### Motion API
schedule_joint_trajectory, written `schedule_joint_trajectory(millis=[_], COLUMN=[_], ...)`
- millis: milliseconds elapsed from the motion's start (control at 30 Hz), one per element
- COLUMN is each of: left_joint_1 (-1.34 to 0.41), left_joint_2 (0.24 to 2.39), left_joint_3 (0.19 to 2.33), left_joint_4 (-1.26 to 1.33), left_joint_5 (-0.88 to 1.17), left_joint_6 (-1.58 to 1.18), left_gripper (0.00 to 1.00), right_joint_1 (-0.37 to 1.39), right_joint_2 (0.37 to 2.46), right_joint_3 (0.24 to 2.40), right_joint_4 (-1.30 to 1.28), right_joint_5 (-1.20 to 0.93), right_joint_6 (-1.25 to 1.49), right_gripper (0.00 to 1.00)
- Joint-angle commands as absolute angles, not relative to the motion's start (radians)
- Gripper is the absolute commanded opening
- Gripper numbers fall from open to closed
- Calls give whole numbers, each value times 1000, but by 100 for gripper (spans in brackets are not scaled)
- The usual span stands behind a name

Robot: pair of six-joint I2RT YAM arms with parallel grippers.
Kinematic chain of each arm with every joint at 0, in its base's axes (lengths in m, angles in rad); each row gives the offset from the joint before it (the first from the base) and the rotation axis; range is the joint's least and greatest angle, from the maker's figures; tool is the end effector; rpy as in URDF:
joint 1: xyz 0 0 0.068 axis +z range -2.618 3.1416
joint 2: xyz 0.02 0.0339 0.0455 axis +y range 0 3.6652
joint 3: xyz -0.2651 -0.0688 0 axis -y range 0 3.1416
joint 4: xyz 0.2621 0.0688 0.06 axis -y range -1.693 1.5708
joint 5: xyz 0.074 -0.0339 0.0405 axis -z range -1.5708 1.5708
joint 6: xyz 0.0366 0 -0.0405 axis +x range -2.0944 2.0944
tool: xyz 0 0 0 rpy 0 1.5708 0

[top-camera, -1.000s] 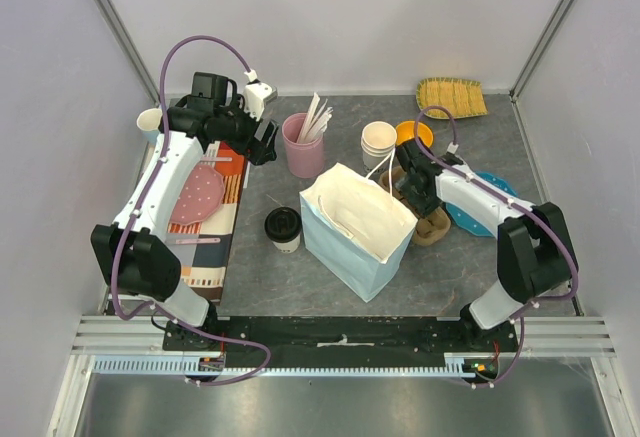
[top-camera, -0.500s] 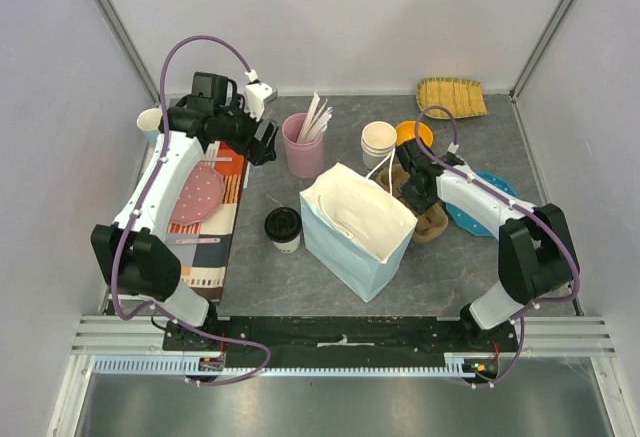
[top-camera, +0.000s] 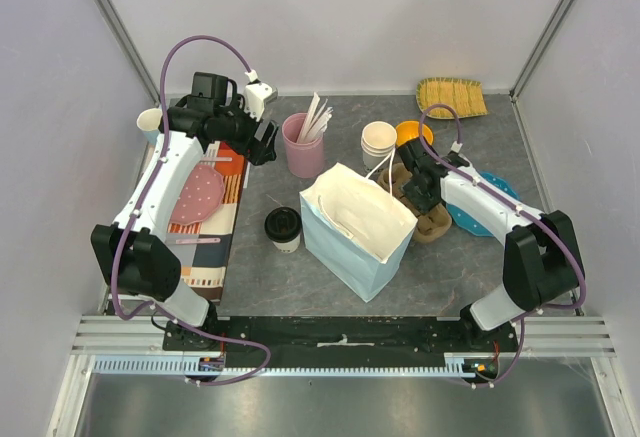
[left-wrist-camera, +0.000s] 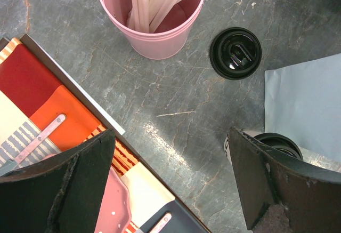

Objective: Pack the takeout coffee

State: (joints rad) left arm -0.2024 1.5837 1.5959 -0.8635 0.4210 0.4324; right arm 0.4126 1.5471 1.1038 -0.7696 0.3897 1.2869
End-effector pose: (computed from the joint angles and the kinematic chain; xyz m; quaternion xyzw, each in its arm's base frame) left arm 0.3453 -0.0861 0.3610 0.3556 0.8466 -0.1548 0.3644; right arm 0.2932 0.1132 0.2193 0.4399 0.8600 0.0054 0.2584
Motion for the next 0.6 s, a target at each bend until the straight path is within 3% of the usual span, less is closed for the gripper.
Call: schedule_joint_trajectory(millis=[0, 300, 567], left_joint_1=[-199, -199, -199], left_joint_2=[1569, 1574, 1574], left_joint_3=[1601, 1603, 1603], left_joint_4=[-859, -861, -859], left_joint_5=[426, 433, 431], left_joint_6=[469, 466, 468], left_gripper=[93, 93, 93], right_joint_1=[414, 414, 414], right_joint_2=[1526, 1516, 1491], right_joint_3=[1144, 1141, 1152], right_joint_4=[-767, -765, -778], right_joint_5=[413, 419, 433], right_joint_6=[1282, 1278, 1278], right_gripper=[51, 51, 45])
